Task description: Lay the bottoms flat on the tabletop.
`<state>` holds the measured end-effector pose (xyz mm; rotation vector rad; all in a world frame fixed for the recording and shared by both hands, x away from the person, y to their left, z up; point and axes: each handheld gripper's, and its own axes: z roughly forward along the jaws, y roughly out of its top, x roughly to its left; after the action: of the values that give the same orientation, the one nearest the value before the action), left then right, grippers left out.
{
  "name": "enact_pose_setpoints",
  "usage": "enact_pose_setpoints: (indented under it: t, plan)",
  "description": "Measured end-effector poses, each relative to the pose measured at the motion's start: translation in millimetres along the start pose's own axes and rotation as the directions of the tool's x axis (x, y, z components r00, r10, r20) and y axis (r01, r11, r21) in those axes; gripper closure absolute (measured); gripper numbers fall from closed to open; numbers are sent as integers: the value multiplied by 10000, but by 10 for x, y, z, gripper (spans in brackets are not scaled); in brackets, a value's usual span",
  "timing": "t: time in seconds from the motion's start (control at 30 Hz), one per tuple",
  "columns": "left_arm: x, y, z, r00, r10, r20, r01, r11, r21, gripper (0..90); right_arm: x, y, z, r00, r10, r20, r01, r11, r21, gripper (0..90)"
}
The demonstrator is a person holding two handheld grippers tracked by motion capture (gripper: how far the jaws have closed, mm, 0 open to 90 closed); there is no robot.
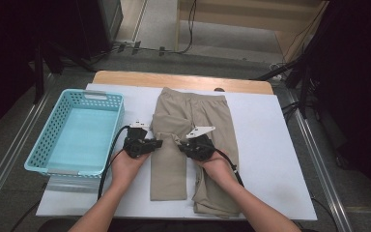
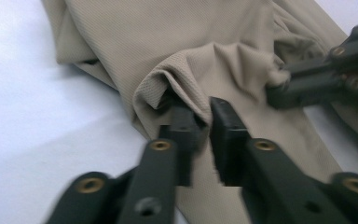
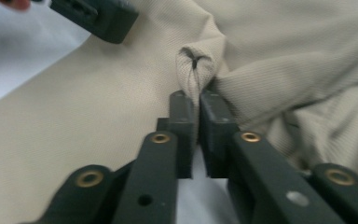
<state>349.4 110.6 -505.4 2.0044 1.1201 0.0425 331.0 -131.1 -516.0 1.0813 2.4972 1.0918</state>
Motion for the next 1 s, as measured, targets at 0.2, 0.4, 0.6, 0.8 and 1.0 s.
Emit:
enact_pose_setpoints:
  t: [0.2,0.4,0.6,0.8,1.0]
  plan:
    - [-137,25,-331,9955,216,926,-219,9998,27,867,-26,1,-346,9982,-158,-571,132,9988,-462,841]
    - [-272,-84,-559,9882,392,1482,-425,9989,188,862,184,-128,-623,9896,-674,-1271,587,9957,-713,838]
    - [-416,-309,-699,9811,507,1868,-633,9961,620,832,452,-319,-747,9712,-1118,-2103,1083,9937,-281,798]
    - [-466,-338,-815,9771,705,2009,-776,9966,281,653,517,-398,-873,9649,-1495,-2160,1408,9885,-551,571]
    - [-430,-290,-856,9825,737,1712,-732,9973,-91,598,522,-330,-843,9640,-1721,-2028,1542,9829,-1009,513]
